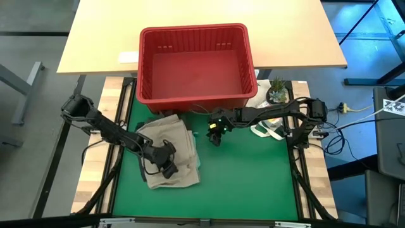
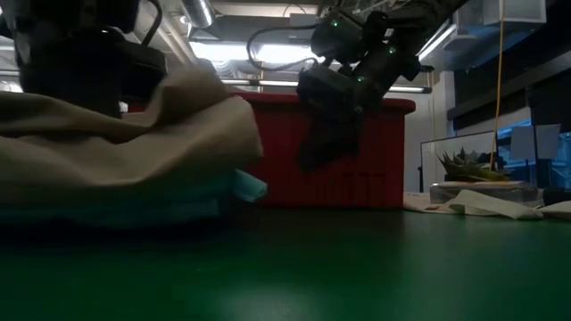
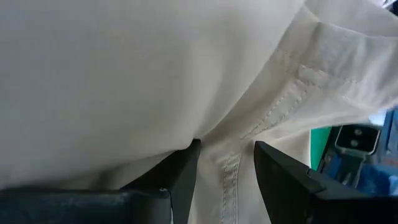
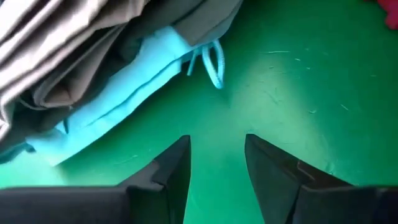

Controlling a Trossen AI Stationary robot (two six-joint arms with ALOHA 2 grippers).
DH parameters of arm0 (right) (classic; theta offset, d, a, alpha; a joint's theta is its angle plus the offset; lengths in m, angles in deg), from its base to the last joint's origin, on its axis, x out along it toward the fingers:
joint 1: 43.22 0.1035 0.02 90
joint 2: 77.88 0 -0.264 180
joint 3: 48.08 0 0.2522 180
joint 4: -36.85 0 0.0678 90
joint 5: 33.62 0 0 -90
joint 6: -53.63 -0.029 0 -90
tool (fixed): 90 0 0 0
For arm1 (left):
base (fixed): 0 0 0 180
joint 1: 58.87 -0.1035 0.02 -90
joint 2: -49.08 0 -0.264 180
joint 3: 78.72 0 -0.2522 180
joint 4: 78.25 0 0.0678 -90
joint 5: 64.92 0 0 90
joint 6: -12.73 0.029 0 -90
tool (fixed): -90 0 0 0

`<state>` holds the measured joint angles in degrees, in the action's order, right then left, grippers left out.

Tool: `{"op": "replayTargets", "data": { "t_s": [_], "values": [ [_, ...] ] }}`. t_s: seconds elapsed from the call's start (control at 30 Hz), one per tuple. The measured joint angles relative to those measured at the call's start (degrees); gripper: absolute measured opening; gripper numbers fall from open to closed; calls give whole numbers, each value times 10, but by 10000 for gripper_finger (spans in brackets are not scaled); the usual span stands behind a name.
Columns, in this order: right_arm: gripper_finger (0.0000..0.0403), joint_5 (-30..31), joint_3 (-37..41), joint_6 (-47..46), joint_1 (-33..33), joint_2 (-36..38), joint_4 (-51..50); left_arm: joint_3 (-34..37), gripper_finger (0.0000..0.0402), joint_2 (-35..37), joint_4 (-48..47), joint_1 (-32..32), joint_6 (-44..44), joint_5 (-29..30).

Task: Fold Laundry from Bin
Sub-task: Put the stacked clothes into the red laundry bin

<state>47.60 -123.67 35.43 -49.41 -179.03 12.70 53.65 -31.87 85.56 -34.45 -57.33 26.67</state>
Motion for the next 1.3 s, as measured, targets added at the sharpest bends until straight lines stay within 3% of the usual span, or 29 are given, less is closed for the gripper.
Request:
{"op": "replayTargets", "data": {
  "t_s": [0.23, 0.33, 0.5, 0.67, 0.83, 1.03, 1.3],
  "values": [
    [152, 58, 0, 6, 48, -25, 24, 0, 156, 0, -31, 21, -2, 16],
    [152, 43, 0, 6, 56, -57, 51, 1, 156, -1, -32, 23, -2, 18],
    [152, -35, 0, -31, 54, -98, 115, 1, 156, -1, -32, 23, -2, 19],
    [152, -35, 0, -88, 60, -126, 174, 2, 156, -1, -32, 23, -1, 20],
    [152, 9, -1, -128, 76, -151, 229, 2, 156, -1, -32, 23, 1, 23],
    [152, 43, -42, -135, 103, -181, 241, 2, 156, -1, -27, 23, 1, 24],
    [152, 38, -114, -134, 125, -219, 230, 3, 156, -2, -20, 23, 0, 21]
  ]
}}
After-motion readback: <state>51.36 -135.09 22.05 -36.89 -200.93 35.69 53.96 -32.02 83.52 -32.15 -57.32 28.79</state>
